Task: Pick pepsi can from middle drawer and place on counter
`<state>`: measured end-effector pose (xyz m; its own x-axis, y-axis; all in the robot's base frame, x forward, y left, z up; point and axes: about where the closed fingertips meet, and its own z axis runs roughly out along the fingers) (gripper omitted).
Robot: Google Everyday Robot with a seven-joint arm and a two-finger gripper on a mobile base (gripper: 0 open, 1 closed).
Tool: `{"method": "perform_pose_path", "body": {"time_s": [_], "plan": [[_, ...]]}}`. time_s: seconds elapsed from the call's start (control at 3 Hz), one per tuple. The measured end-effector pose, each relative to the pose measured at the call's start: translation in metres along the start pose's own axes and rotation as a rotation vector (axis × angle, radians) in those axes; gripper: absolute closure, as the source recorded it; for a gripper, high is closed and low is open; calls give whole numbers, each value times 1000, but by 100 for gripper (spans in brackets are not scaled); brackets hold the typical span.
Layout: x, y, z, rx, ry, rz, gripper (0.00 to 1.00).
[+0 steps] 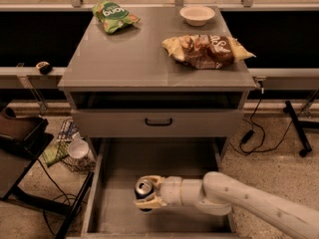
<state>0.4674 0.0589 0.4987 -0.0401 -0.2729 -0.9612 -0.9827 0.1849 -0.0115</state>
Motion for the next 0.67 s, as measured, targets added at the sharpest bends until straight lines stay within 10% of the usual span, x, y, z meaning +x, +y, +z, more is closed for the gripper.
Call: {"method": "perform_pose_path", "body": {"time_s": [0.67], "plan": [[-145,12,-133,57,-6,-22,100]]}}
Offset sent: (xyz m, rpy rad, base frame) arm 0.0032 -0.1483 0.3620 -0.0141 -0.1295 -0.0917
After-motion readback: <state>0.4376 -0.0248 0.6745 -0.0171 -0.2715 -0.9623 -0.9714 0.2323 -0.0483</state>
